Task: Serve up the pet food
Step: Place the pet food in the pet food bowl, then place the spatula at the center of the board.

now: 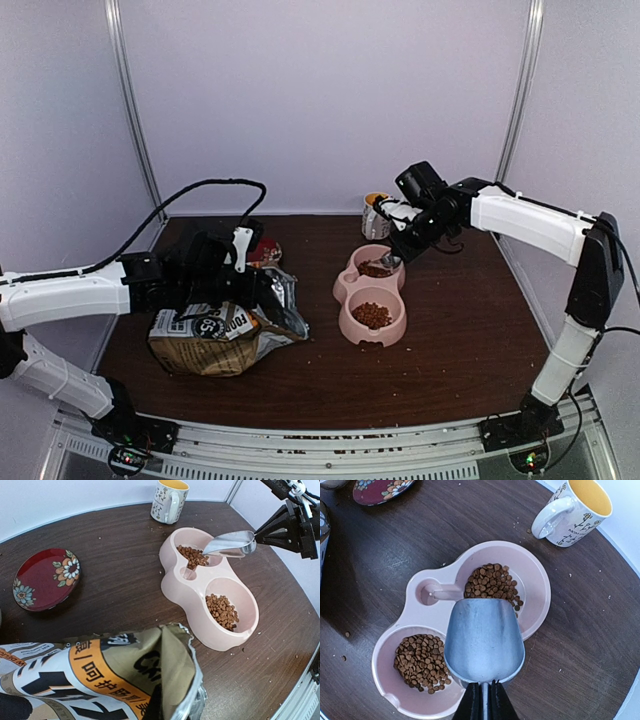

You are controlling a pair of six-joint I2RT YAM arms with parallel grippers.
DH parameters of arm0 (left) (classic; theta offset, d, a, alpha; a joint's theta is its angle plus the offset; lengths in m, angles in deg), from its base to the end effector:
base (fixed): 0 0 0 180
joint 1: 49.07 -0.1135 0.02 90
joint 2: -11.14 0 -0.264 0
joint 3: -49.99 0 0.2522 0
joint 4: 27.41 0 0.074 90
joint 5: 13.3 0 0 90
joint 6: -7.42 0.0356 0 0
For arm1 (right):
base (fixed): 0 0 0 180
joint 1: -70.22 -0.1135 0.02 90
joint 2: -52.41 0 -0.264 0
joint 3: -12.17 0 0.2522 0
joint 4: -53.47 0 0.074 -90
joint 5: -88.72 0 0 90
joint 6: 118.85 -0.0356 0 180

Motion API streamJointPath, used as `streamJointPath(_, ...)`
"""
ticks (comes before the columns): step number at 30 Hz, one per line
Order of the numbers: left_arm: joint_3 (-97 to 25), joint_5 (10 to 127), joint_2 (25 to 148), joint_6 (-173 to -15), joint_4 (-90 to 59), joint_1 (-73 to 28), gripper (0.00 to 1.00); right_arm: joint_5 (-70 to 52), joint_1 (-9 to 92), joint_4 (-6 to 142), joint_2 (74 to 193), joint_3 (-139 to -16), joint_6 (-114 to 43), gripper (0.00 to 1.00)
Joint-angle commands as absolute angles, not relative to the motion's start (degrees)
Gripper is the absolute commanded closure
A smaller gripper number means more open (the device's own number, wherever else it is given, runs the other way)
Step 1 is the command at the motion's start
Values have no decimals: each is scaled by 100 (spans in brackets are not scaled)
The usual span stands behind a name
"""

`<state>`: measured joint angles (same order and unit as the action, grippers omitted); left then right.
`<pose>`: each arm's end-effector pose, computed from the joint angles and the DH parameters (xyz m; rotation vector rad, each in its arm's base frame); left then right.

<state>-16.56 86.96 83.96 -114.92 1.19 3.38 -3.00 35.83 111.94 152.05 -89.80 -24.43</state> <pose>0.1770 -0.2198 0.2758 0.2877 2.2240 -0.6399 0.3107 0.2140 0.2930 -0.8642 2.4182 0.2393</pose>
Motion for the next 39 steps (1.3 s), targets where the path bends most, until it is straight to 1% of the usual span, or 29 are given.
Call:
streamJointPath(1, -1596, 8971, 8265, -11562, 191, 270, 100, -260, 3675, 10440, 14708, -8459, -2620, 100)
streamJointPath(8, -1738, 8824, 8439, -11431, 129, 270, 100, 177, 4076, 8941, 13596, -6855, -3085, 100)
streamJointPath(14, -1879, 8727, 8619, -11359, 62, 270, 100, 1018, 4173, 7460, 12691, -5211, -3754, 100)
streamJointPath(19, -1859, 8651, 8678, -11406, 8, 270, 100, 1531, 4183, 6852, 12363, -4447, -4406, 100)
streamJointPath(22, -1791, 8684, 8639, -11449, 11, 270, 100, 1555, 4183, 6545, 12375, -4152, -4677, 100)
streamJointPath(28, -1607, 8825, 8445, -11576, 56, 270, 100, 1644, 4183, 6187, 12773, -3877, -4920, 100)
streamJointPath(36, -1448, 8904, 8307, -11636, 71, 270, 100, 1148, 4175, 5942, 13244, -3730, -4938, 100)
streamJointPath(37, -1460, 8906, 8318, -11632, 68, 270, 100, 1139, 4174, 5893, 13276, -3677, -4961, 100)
streamJointPath(39, -1489, 8900, 8330, -11610, 76, 270, 100, 1097, 4174, 5696, 13286, -3505, -4983, 96)
